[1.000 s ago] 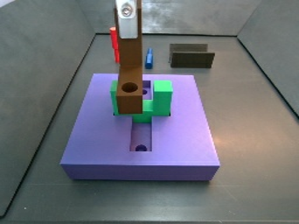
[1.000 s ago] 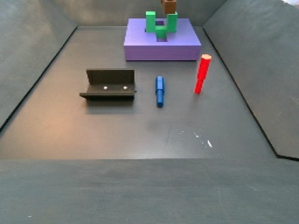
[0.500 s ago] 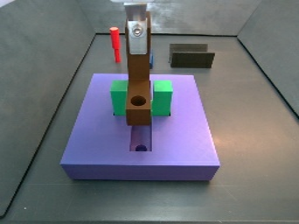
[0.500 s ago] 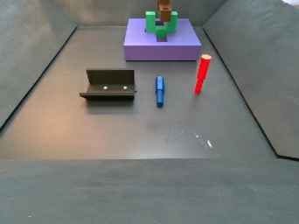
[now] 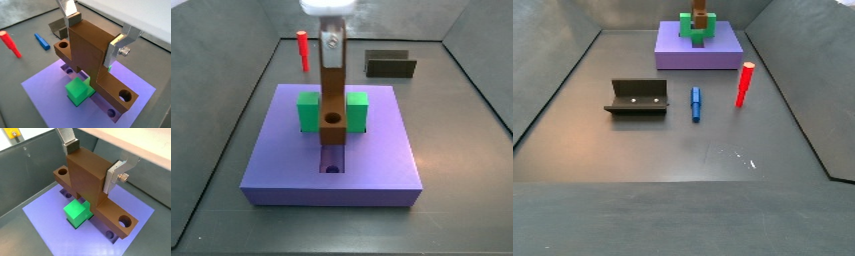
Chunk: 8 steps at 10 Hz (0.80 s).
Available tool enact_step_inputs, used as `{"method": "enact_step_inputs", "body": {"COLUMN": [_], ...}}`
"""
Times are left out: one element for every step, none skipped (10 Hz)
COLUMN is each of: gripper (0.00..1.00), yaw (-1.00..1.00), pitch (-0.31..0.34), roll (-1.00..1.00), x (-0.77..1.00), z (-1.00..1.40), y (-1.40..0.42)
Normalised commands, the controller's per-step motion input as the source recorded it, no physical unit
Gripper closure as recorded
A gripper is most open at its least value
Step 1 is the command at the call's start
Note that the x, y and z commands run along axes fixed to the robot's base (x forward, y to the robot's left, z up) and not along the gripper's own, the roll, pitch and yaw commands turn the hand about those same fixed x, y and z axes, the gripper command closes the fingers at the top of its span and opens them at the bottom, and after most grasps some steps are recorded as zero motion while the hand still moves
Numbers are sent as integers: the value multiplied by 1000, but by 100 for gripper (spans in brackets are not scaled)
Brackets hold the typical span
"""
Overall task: Pick up the brown object. Move up. Place the brown object on the fixture. Regrasp the brown object. Move to above the board. Insert the brown object.
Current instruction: Insert the brown object.
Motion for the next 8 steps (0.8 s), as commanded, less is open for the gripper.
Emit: {"method": "enact_step_inputs", "body": {"gripper": [100, 100, 100, 100, 100, 100, 100, 100], "yaw": [-9, -11, -37, 0, -11, -43, -69, -43], "pitch": [7, 0, 0, 0, 0, 0, 0, 0], "roll": [0, 0, 0, -17, -3, -10, 0, -7], "x": [206, 163, 43, 0, -43, 0, 0, 0], "z": [-131, -140, -177, -106, -117, -140, -169, -191], "y": [0, 0, 0, -6, -66, -40, -20, -91]}}
